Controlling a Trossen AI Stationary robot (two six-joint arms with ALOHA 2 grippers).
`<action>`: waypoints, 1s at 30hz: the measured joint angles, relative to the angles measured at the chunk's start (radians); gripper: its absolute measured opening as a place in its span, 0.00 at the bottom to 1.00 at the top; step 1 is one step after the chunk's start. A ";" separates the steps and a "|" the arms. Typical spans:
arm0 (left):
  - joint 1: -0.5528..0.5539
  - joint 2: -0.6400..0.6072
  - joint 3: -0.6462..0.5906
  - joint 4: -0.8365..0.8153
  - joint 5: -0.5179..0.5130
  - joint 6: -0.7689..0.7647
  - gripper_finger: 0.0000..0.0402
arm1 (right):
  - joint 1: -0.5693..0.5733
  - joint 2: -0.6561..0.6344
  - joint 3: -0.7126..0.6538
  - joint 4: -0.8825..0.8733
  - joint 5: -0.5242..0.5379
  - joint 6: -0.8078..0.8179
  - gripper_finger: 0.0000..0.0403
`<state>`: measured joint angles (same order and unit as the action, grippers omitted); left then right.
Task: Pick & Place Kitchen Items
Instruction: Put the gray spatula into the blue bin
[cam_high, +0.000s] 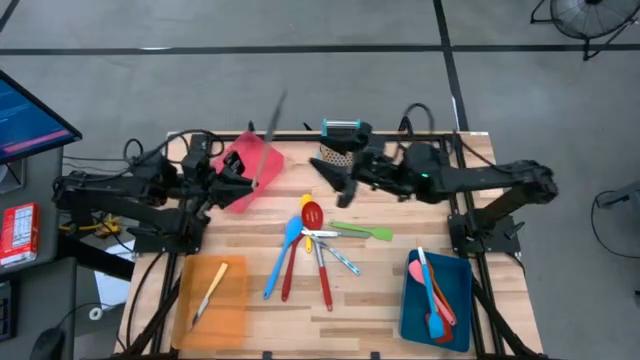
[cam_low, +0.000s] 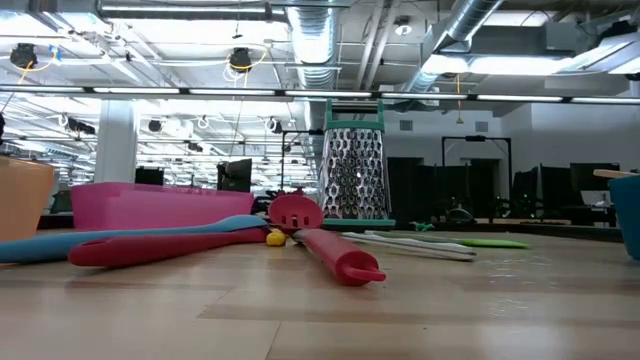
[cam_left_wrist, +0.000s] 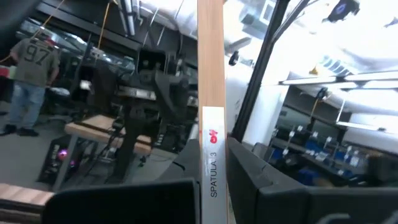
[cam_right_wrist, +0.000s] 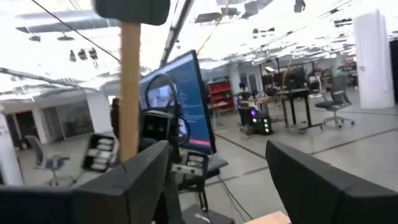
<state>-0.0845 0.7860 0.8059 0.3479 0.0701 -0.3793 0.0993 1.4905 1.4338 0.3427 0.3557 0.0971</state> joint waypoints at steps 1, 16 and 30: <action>0.000 0.013 0.000 0.001 -0.004 0.010 0.05 | -0.005 0.022 0.034 -0.025 -0.017 -0.001 0.67; 0.002 0.115 -0.001 0.027 -0.018 0.088 0.05 | -0.015 0.150 0.310 -0.314 -0.071 -0.003 0.67; 0.003 0.114 -0.001 0.060 -0.018 0.140 0.05 | 0.015 0.150 0.310 -0.400 -0.228 0.035 0.67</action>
<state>-0.0814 0.9005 0.8051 0.4084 0.0525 -0.2394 0.1139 1.6409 1.7439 -0.0576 0.1273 0.1319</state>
